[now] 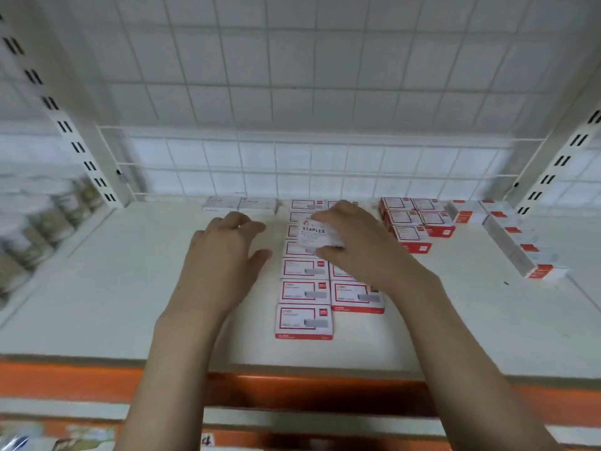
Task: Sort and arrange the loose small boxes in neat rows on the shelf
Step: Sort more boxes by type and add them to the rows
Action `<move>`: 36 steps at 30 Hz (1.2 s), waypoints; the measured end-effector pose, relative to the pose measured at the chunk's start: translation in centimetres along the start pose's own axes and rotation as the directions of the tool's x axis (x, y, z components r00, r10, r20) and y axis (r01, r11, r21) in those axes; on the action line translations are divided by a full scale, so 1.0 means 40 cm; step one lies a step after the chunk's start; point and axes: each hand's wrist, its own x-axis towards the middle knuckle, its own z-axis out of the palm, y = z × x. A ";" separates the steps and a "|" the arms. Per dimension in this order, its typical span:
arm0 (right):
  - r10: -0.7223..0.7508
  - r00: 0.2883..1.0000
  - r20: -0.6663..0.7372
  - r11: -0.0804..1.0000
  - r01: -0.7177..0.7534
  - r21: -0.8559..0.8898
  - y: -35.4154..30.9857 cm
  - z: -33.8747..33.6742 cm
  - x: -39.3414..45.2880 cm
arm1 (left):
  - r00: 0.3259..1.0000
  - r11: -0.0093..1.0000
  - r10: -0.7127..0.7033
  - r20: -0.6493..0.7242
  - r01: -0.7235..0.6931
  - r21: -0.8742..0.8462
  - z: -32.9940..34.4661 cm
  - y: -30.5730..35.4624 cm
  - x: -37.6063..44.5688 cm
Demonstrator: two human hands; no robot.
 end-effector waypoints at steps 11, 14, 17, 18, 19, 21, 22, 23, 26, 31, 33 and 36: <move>0.024 0.979 0.204 0.991 0.004 -0.133 -0.122 0.157 0.238 | 0.996 0.996 -0.093 0.018 0.092 0.018 -0.050 -0.176 -0.026; 0.050 0.970 0.236 0.988 -0.013 -0.156 -0.120 0.180 0.260 | 0.994 0.995 -0.104 0.038 0.105 -0.004 -0.046 -0.199 -0.020; 0.057 0.971 0.231 0.988 -0.022 -0.151 -0.127 0.188 0.266 | 0.993 0.995 -0.098 0.066 0.099 -0.011 -0.037 -0.210 -0.010; 0.051 0.975 0.218 0.987 -0.016 -0.159 -0.130 0.189 0.263 | 0.993 0.995 -0.097 0.072 0.098 -0.014 -0.034 -0.213 -0.007; 0.042 0.980 0.194 0.985 -0.008 -0.170 -0.131 0.190 0.256 | 0.993 0.995 -0.095 0.075 0.097 -0.021 -0.031 -0.216 -0.004; 0.008 0.993 0.122 0.983 0.014 -0.182 -0.135 0.192 0.233 | 0.993 0.995 -0.093 0.073 0.095 -0.033 -0.025 -0.220 0.003; -0.015 0.996 0.087 0.983 0.030 -0.181 -0.137 0.195 0.220 | 0.993 0.995 -0.091 0.073 0.094 -0.036 -0.022 -0.221 0.006; -0.036 0.997 0.067 0.983 0.047 -0.179 -0.141 0.200 0.206 | 0.993 0.995 -0.089 0.075 0.092 -0.039 -0.019 -0.222 0.009; -0.062 0.992 0.108 0.978 0.082 -0.193 -0.144 0.220 0.181 | 0.991 0.995 -0.093 0.096 0.097 -0.038 -0.011 -0.222 0.015; -0.014 0.992 0.128 0.978 0.040 -0.203 -0.127 0.229 0.189 | 0.990 0.993 -0.098 0.097 0.104 -0.056 -0.007 -0.230 0.010; -0.014 0.992 0.126 0.979 0.039 -0.199 -0.126 0.229 0.196 | 0.989 0.992 -0.107 0.102 0.113 -0.055 -0.008 -0.235 0.007; -0.019 0.991 0.134 0.981 0.045 -0.190 -0.125 0.231 0.208 | 0.987 0.991 -0.119 0.106 0.125 -0.050 -0.009 -0.242 0.004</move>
